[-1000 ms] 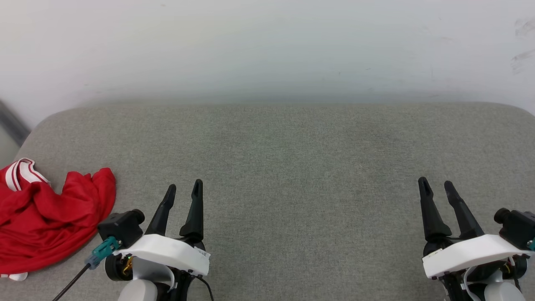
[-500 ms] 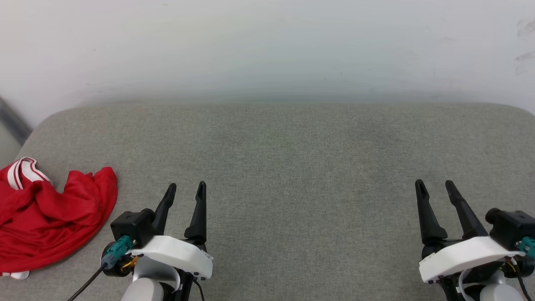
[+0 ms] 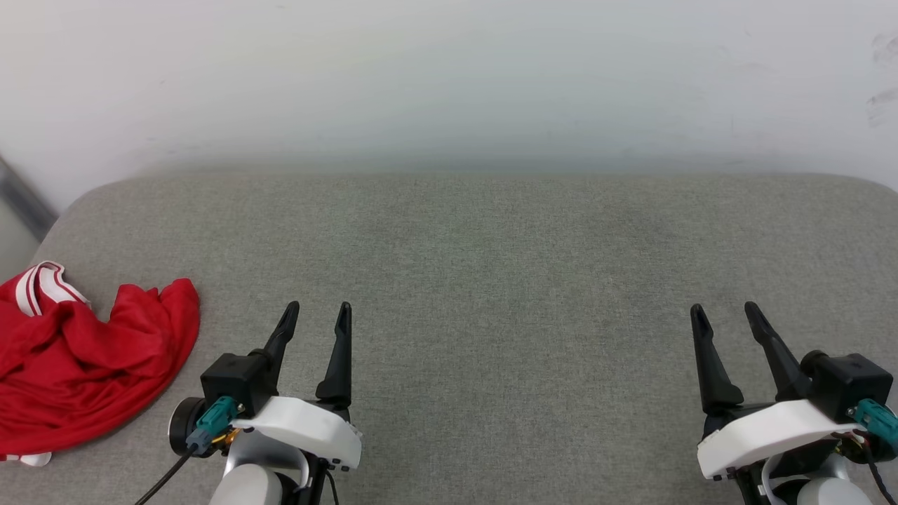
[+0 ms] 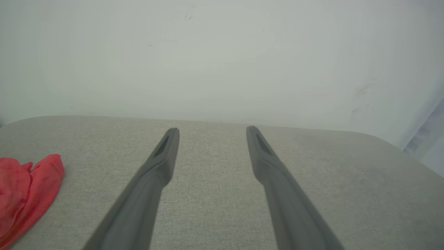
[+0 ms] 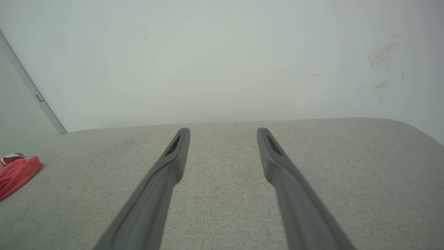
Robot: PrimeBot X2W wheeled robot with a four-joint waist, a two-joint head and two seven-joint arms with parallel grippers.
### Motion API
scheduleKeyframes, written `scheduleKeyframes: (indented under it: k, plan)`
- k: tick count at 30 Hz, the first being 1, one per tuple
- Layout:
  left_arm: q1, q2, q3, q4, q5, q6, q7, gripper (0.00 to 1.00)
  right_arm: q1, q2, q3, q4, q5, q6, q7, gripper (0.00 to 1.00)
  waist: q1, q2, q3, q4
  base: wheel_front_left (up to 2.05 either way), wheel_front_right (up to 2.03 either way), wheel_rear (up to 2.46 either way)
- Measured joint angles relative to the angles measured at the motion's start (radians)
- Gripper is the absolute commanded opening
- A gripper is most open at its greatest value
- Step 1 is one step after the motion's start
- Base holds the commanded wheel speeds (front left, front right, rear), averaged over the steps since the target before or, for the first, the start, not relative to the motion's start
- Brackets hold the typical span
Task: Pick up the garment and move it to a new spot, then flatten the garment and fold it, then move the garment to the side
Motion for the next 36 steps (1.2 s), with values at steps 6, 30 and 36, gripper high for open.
scheduleKeyframes:
  k: [6,30,36]
  plan:
    - [-0.005,-0.005,0.002,0.014,0.044,-0.009,-0.016,1.0,0.002,0.003,-0.003,-0.007,-0.048,0.0,-0.004,1.0,0.0,0.0,-0.001,0.003,0.0,0.0,0.0]
    - [-0.023,-0.028,0.015,0.059,0.169,-0.017,-0.059,1.0,0.012,0.006,-0.016,-0.021,-0.159,0.0,-0.024,1.0,0.0,0.0,-0.001,0.033,0.0,0.0,0.0]
    - [-0.026,-0.031,0.04,0.071,0.156,-0.01,-0.06,1.0,0.016,0.006,-0.015,-0.024,-0.157,0.0,-0.026,1.0,0.0,0.0,0.002,0.077,0.0,0.0,0.0]
